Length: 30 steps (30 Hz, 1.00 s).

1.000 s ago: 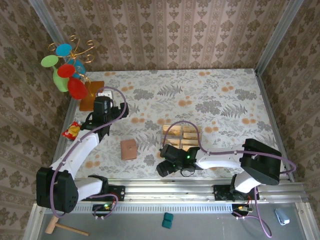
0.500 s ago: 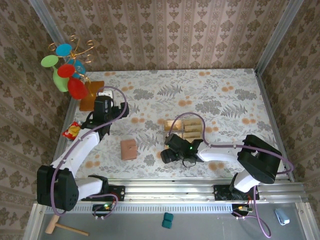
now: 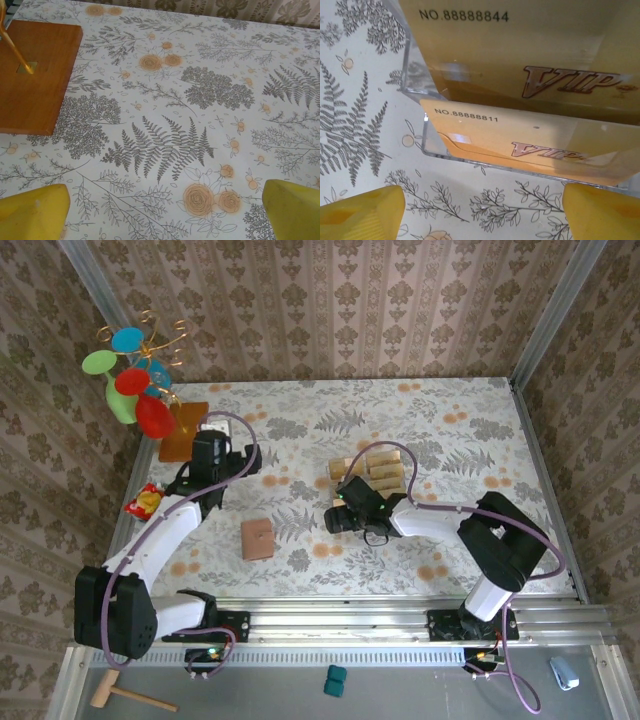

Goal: Put the credit cards into the card holder

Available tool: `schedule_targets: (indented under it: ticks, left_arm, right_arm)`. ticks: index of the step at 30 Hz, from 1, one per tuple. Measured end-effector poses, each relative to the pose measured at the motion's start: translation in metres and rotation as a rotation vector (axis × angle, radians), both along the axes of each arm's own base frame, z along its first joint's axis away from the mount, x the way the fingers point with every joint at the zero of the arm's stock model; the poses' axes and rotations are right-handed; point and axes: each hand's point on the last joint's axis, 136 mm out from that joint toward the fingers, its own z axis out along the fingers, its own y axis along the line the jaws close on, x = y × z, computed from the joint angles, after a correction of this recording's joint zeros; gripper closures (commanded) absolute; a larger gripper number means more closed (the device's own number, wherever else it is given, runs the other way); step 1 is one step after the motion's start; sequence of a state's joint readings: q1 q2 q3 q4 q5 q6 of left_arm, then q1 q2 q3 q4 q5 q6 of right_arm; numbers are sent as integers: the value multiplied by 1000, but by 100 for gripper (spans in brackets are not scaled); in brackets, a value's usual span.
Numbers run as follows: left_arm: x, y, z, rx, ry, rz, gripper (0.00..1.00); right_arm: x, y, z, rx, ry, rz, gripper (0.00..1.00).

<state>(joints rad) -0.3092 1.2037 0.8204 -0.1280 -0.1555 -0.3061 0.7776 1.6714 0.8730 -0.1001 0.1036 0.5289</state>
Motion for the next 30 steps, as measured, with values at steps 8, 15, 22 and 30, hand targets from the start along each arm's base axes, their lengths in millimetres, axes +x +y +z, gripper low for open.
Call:
schedule_targets:
  ticks: [8, 15, 22, 30]
  left_arm:
    - [-4, -24, -9, -36, 42, -44, 0]
    - [-11, -67, -16, -76, 78, -123, 0]
    - [-22, -107, -45, -67, 162, -182, 0]
    - [-17, -137, -72, -29, 227, -179, 0]
  right_arm:
    - [1, 16, 27, 95, 18, 53, 16]
    - [-1, 10, 76, 192, -4, 60, 15]
    - [26, -49, 108, 223, -35, -99, 12]
    - [49, -110, 136, 234, -56, -263, 0]
